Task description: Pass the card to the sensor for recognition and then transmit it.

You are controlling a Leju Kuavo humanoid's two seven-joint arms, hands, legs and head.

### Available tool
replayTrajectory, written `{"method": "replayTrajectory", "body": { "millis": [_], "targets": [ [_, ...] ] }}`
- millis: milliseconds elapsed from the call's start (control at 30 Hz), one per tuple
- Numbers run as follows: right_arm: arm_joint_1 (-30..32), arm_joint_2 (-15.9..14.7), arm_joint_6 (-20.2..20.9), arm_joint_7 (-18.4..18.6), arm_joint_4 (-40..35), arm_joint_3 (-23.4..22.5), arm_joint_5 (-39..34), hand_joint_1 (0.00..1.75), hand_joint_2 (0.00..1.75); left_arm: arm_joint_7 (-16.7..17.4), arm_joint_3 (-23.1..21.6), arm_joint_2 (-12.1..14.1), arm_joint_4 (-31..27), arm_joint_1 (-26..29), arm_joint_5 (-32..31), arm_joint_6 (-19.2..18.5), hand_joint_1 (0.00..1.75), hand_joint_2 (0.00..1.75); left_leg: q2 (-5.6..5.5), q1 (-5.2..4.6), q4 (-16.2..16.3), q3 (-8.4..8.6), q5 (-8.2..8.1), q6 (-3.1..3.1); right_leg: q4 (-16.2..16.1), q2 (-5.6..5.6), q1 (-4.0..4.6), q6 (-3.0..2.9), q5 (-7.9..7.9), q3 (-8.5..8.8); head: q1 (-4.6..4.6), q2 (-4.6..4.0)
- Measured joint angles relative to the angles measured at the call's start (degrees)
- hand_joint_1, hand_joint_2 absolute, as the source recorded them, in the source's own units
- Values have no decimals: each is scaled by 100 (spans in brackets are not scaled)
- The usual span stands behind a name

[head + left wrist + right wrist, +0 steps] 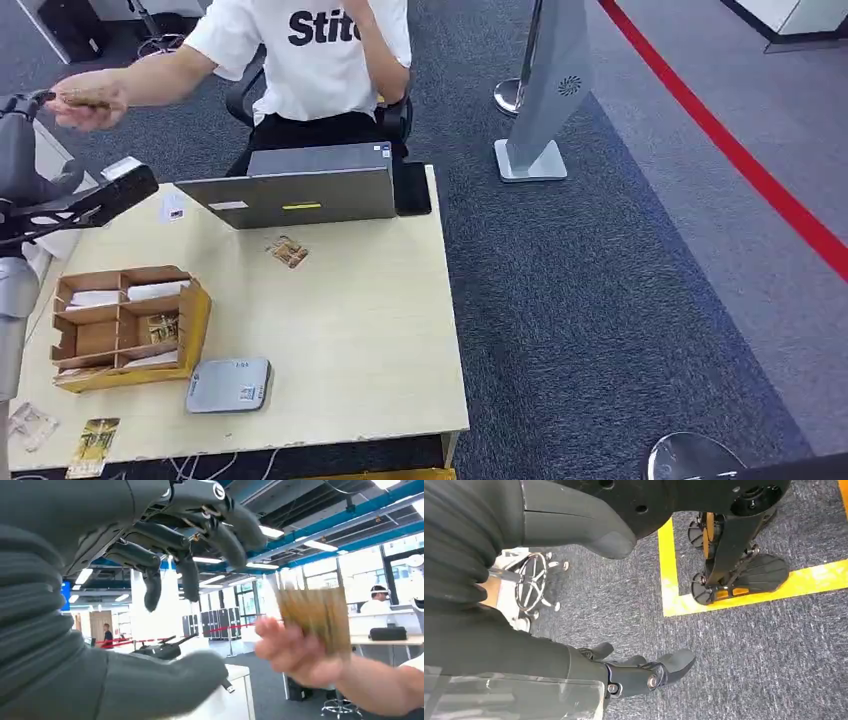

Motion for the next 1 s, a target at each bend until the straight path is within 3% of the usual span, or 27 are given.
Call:
{"method": "replayTrajectory", "body": {
  "millis": [233, 333, 467, 533, 633, 833, 1000],
  "targets": [
    [1, 0, 7, -7, 0, 0, 2, 0, 175, 0, 0, -24, 0, 0, 4, 35, 0, 175, 0, 0, 0, 0, 0, 0, 0, -1, 0, 1, 1, 1, 0, 0],
    [2, 2, 7, -26, 0, 0, 2, 0, 175, 4, 0, -33, 0, 4, 35, 217, 0, 175, 0, 0, 0, 0, 0, 0, 0, -1, 0, 1, 1, 2, 2, -2],
    [1, 9, -11, -50, 0, -2, -15, 0, 175, -158, 2, -85, -121, 170, 271, 698, 0, 175, -1, 0, 0, 0, 0, 0, 0, -1, 0, 1, 1, 3, 0, 0],
    [3, 24, -50, -39, 0, -13, -67, 0, 175, -364, 69, -210, -410, 397, 653, 1155, 0, 175, -3, -1, 0, -2, 0, 0, 0, -2, 0, 1, 0, 4, 0, -2],
    [1, 66, -153, -33, 0, -85, -140, 0, 175, -647, 241, -483, -1072, 1018, 1192, 1845, 0, 175, 2, -7, -2, 1, -10, 0, 0, 4, -6, 2, -3, 6, 2, -2],
    [45, 103, -219, 37, 0, -227, -225, 0, 175, -1125, 764, -658, -2137, 2506, 1621, 2525, 0, 175, 16, -5, -6, 2, -27, -7, 0, 16, -7, -4, -14, 3, 0, -2],
    [83, 125, -214, 35, 0, -310, -225, 0, 175, -1631, 1531, -719, -2652, 3622, 2035, 2658, 0, 175, 9, -2, -6, 1, -29, -5, 0, 14, -6, 2, -32, 2, -2, 0]
  ]
}}
